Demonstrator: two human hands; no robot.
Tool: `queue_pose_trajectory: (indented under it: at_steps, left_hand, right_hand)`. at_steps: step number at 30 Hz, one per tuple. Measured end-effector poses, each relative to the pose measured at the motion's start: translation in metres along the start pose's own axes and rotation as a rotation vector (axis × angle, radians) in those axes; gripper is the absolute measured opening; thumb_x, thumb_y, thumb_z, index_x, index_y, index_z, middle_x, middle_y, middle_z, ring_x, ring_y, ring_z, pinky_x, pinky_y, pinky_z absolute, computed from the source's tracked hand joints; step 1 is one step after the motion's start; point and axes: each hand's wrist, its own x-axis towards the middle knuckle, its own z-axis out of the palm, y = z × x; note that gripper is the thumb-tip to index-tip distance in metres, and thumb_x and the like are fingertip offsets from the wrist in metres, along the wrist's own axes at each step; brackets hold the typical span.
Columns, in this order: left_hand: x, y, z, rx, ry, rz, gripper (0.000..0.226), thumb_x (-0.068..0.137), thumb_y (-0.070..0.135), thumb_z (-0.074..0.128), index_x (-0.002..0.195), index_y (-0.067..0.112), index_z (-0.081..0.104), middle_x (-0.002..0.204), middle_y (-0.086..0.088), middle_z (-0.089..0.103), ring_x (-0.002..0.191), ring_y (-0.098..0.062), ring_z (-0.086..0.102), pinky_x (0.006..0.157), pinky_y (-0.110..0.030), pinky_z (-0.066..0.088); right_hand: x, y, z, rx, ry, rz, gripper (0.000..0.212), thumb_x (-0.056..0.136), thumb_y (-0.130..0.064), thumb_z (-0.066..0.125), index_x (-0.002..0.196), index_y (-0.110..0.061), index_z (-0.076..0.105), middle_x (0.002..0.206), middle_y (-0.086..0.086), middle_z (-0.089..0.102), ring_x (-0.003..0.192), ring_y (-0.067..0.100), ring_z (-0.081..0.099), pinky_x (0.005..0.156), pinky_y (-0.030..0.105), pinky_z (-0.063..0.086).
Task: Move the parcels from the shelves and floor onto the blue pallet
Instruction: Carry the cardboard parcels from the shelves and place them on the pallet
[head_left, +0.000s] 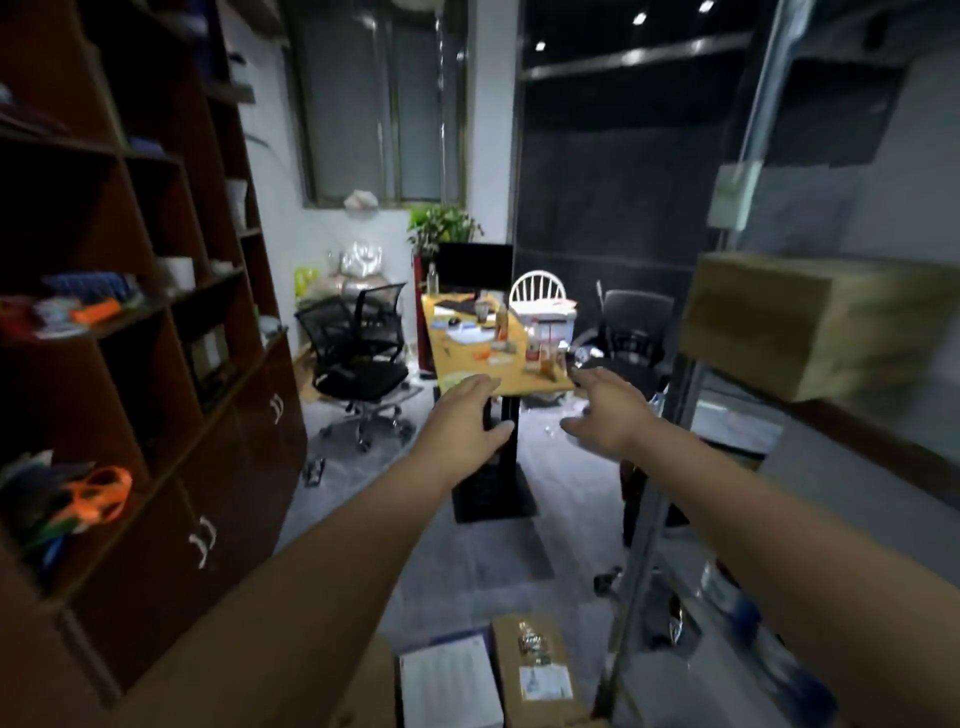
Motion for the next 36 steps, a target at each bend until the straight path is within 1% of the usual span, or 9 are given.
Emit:
queue_pose_trajectory:
  at_steps: [4, 8, 13, 16, 21, 25, 29, 32, 36]
  left_hand:
    - [0.029, 0.053, -0.051, -0.029, 0.012, 0.173, 0.067, 0.089, 0.029, 0.068, 0.147, 0.012, 0.039, 0.151, -0.006, 0.039, 0.138, -0.024, 0.036, 0.113, -0.032, 0.03]
    - [0.027, 0.085, -0.059, -0.053, -0.036, 0.323, 0.067, 0.089, 0.028, 0.067, 0.147, 0.008, 0.04, 0.151, -0.009, 0.039, 0.139, -0.024, 0.036, 0.115, -0.033, 0.028]
    - [-0.017, 0.136, -0.028, -0.112, -0.24, 0.521, 0.074, 0.089, 0.035, 0.068, 0.151, 0.013, 0.034, 0.156, -0.004, 0.032, 0.143, -0.022, 0.031, 0.117, -0.037, 0.026]
    - [-0.062, 0.188, -0.009, -0.183, -0.376, 0.656, 0.075, 0.091, 0.038, 0.066, 0.152, 0.017, 0.03, 0.159, -0.001, 0.026, 0.145, -0.02, 0.025, 0.118, -0.039, 0.025]
    - [-0.177, 0.295, 0.008, -0.348, -0.529, 0.915, 0.064, 0.092, 0.034, 0.064, 0.149, 0.023, 0.038, 0.158, -0.001, 0.029, 0.146, -0.021, 0.024, 0.118, -0.037, 0.024]
    - [-0.292, 0.384, 0.008, -0.433, -0.647, 1.128, 0.065, 0.092, 0.035, 0.065, 0.15, 0.021, 0.037, 0.159, -0.001, 0.029, 0.146, -0.02, 0.023, 0.12, -0.039, 0.021]
    - [-0.415, 0.466, -0.006, -0.5, -0.743, 1.285, 0.069, 0.091, 0.04, 0.064, 0.15, 0.019, 0.035, 0.157, 0.001, 0.032, 0.144, -0.02, 0.029, 0.119, -0.04, 0.025]
    - [-0.519, 0.522, -0.02, -0.561, -0.877, 1.4, 0.071, 0.09, 0.04, 0.065, 0.15, 0.021, 0.033, 0.157, 0.002, 0.031, 0.143, -0.018, 0.03, 0.117, -0.039, 0.028]
    - [-0.664, 0.581, -0.044, -0.654, -0.986, 1.538, 0.071, 0.089, 0.04, 0.067, 0.15, 0.025, 0.033, 0.157, 0.004, 0.032, 0.142, -0.017, 0.032, 0.115, -0.035, 0.028]
  right_hand:
    - [-0.018, -0.017, -0.08, -0.054, 0.145, 0.048, 0.068, 0.084, -0.043, 0.065, 0.141, -0.016, 0.043, 0.142, 0.009, 0.046, 0.135, 0.029, 0.04, 0.109, 0.038, 0.034]
    - [-0.07, -0.023, -0.107, -0.122, 0.227, 0.168, 0.074, 0.084, -0.04, 0.066, 0.146, -0.014, 0.036, 0.148, 0.008, 0.04, 0.138, 0.026, 0.036, 0.114, 0.041, 0.029]
    - [-0.185, -0.019, -0.116, -0.182, 0.22, 0.439, 0.077, 0.087, -0.038, 0.063, 0.151, -0.015, 0.028, 0.153, 0.008, 0.032, 0.142, 0.026, 0.03, 0.117, 0.042, 0.024]
    - [-0.275, -0.02, -0.125, -0.225, 0.25, 0.601, 0.074, 0.087, -0.038, 0.064, 0.15, -0.016, 0.031, 0.151, 0.006, 0.035, 0.14, 0.025, 0.032, 0.116, 0.039, 0.025]
    - [-0.449, -0.037, -0.151, -0.296, 0.34, 0.882, 0.065, 0.088, -0.031, 0.065, 0.147, -0.022, 0.039, 0.147, 0.002, 0.044, 0.133, 0.023, 0.043, 0.109, 0.036, 0.034]
    - [-0.598, -0.07, -0.178, -0.38, 0.431, 1.131, 0.067, 0.087, -0.039, 0.068, 0.145, -0.021, 0.041, 0.148, 0.004, 0.045, 0.133, 0.025, 0.044, 0.109, 0.039, 0.037]
    - [-0.747, -0.119, -0.197, -0.423, 0.449, 1.369, 0.073, 0.084, -0.038, 0.069, 0.148, -0.02, 0.037, 0.151, 0.004, 0.041, 0.136, 0.024, 0.039, 0.111, 0.039, 0.033]
    - [-0.86, -0.162, -0.202, -0.433, 0.459, 1.537, 0.075, 0.084, -0.039, 0.069, 0.149, -0.019, 0.035, 0.152, 0.005, 0.038, 0.14, 0.023, 0.034, 0.115, 0.039, 0.03]
    - [-0.995, -0.22, -0.203, -0.44, 0.515, 1.752, 0.078, 0.083, -0.04, 0.07, 0.149, -0.018, 0.035, 0.15, 0.004, 0.04, 0.136, 0.023, 0.039, 0.114, 0.041, 0.031]
